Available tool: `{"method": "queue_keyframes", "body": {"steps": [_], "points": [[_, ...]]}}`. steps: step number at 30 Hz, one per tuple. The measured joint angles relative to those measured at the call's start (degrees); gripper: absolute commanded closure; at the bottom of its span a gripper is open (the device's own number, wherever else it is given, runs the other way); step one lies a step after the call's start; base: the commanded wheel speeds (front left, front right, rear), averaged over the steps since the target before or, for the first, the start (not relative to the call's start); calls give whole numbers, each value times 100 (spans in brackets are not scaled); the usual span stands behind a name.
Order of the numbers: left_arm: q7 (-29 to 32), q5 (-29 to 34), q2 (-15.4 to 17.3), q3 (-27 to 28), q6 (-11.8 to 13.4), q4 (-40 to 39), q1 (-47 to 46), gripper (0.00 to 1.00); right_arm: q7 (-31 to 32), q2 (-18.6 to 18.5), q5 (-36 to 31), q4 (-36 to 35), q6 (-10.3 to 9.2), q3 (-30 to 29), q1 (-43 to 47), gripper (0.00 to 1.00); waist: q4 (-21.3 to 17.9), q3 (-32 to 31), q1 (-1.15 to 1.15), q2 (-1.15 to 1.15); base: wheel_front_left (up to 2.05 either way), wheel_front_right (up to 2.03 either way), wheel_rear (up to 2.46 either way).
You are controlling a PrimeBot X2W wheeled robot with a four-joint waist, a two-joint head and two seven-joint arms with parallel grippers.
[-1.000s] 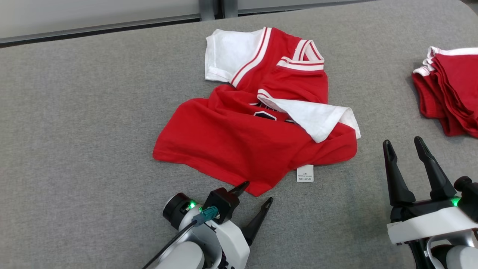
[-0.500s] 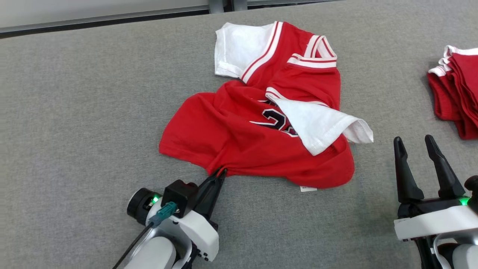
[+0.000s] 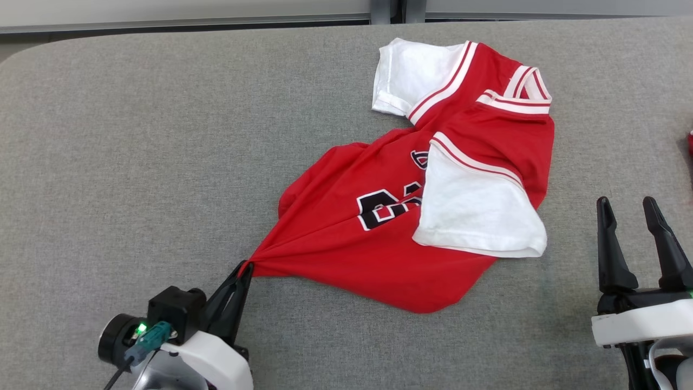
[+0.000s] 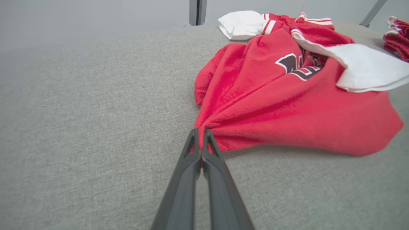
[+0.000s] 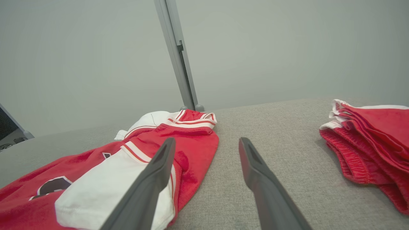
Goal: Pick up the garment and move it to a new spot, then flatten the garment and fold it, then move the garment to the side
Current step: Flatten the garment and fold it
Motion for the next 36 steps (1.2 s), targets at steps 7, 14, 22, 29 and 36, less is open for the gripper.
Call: {"method": "queue_keyframes", "body": {"steps": [7, 14, 22, 29, 36], "points": [[352, -383, 196, 308, 108, -104, 236, 66, 29, 27, 27, 0, 0, -12, -5, 0, -7, 26, 0, 0, 0, 0, 0], [-283, -493, -189, 430, 38, 439, -251, 0, 60, 34, 26, 32, 0, 141, -44, 0, -135, -52, 0, 0, 0, 0, 0], [-1181, -377, -388, 606, 59, 542, -686, 0, 131, -40, -43, -34, 0, 312, -41, 0, -203, -277, 0, 0, 0, 0, 0], [-1560, -198, -292, 924, 286, 535, -739, 0, 258, -80, -73, -124, 0, 392, 90, 0, -205, -542, 0, 0, 0, 0, 0], [-1601, -178, -192, 905, 324, 489, -260, 0, 371, -153, -73, -156, 0, 448, 304, 0, -186, -803, 0, 0, 0, 0, 0]]}}
